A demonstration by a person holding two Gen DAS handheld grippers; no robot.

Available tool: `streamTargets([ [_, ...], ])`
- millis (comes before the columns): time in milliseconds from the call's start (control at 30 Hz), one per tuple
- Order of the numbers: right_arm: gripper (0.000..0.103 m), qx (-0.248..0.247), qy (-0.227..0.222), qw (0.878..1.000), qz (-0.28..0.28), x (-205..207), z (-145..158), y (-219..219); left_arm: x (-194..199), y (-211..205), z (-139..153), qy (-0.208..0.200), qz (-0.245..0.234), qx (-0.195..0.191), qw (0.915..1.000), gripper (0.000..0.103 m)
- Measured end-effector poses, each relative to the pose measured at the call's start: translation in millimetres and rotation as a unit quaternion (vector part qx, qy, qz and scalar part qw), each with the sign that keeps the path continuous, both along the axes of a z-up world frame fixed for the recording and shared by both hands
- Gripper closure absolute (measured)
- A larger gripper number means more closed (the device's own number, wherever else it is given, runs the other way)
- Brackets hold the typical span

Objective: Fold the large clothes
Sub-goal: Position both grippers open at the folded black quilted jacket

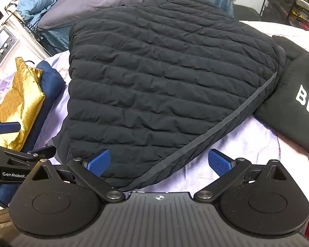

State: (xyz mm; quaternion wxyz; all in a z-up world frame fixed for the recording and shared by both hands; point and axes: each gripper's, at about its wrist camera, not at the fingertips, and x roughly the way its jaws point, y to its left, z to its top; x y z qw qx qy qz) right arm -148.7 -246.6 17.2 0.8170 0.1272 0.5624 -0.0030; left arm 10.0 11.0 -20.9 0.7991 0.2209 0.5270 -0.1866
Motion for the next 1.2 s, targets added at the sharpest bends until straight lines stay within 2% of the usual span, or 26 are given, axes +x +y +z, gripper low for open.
streamTargets([
  [1200,0.001,-0.003,-0.006,1.0,-0.003,-3.6,-3.1,-6.3,-6.2,7.4,1.2,0.001,0.037,-0.003,0.9993,0.0],
])
